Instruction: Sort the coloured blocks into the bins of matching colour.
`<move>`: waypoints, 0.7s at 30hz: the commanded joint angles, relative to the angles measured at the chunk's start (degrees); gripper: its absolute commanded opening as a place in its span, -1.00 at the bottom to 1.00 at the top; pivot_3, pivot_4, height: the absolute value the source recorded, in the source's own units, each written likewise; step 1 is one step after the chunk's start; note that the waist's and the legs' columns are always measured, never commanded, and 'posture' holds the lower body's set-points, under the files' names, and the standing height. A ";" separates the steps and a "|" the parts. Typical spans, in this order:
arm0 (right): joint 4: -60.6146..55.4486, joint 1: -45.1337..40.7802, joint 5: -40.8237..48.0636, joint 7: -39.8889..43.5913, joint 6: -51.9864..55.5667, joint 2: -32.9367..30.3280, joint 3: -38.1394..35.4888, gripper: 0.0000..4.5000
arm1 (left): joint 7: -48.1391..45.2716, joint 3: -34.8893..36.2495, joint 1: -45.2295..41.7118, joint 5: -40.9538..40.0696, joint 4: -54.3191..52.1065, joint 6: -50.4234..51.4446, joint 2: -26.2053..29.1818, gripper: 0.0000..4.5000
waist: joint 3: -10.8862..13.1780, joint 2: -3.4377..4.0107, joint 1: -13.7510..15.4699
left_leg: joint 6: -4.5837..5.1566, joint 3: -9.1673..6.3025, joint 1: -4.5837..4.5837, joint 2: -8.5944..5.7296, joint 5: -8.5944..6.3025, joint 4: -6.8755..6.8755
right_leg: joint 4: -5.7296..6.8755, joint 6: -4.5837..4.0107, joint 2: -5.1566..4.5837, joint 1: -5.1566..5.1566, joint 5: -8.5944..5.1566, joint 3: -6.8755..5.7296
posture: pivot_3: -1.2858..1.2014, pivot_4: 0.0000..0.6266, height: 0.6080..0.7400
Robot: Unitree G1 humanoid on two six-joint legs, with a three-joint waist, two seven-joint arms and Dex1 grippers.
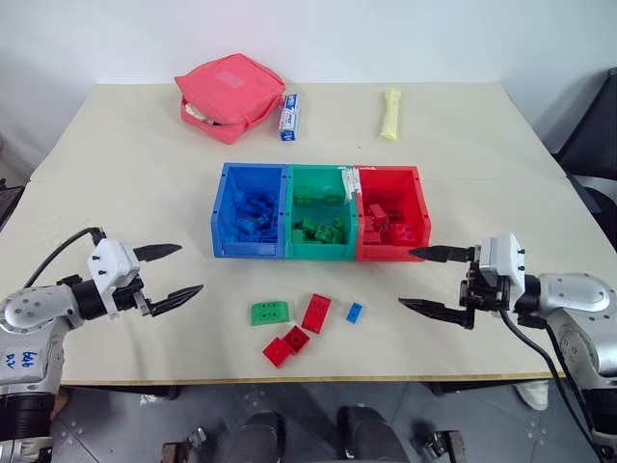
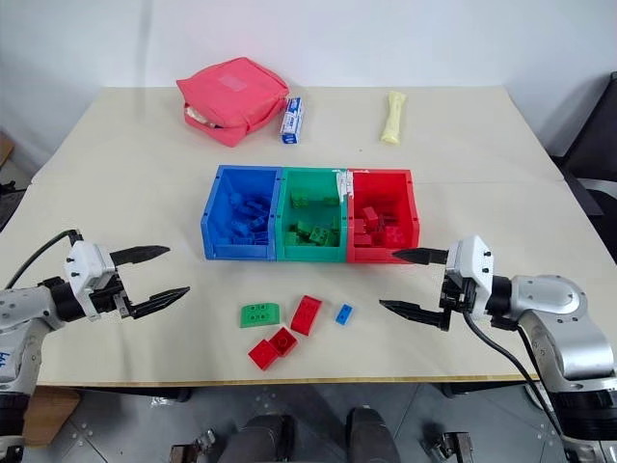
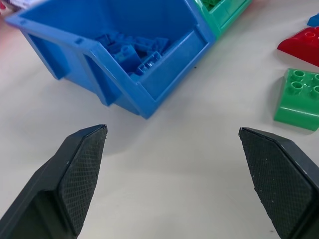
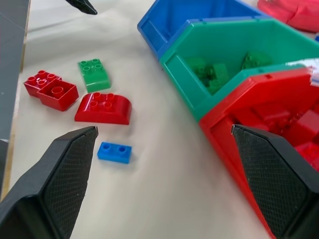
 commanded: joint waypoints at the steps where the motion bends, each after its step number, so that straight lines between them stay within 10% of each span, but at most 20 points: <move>1: -2.27 0.74 -0.27 -0.27 4.44 -2.00 0.77 1.00 | -0.62 0.32 0.71 -0.53 -1.66 0.27 0.54 0.99 | 0.00 0.00 0.00 | 0.00 0.00 -0.01 0.00 0.00 0.00 | 0.01 0.00 0.00 -0.01 0.00 0.00 | 0.03 -0.52 1.00; 21: -5.08 15.64 -4.25 -3.09 3.90 -6.87 -9.83 1.00 | -11.21 -16.10 -1.97 -1.38 -12.87 -2.25 -5.51 0.99 | -0.02 0.03 0.94 | 0.00 0.10 0.09 0.04 0.01 0.10 | 0.14 -0.01 0.12 0.06 0.00 0.06 | 0.03 -0.52 1.00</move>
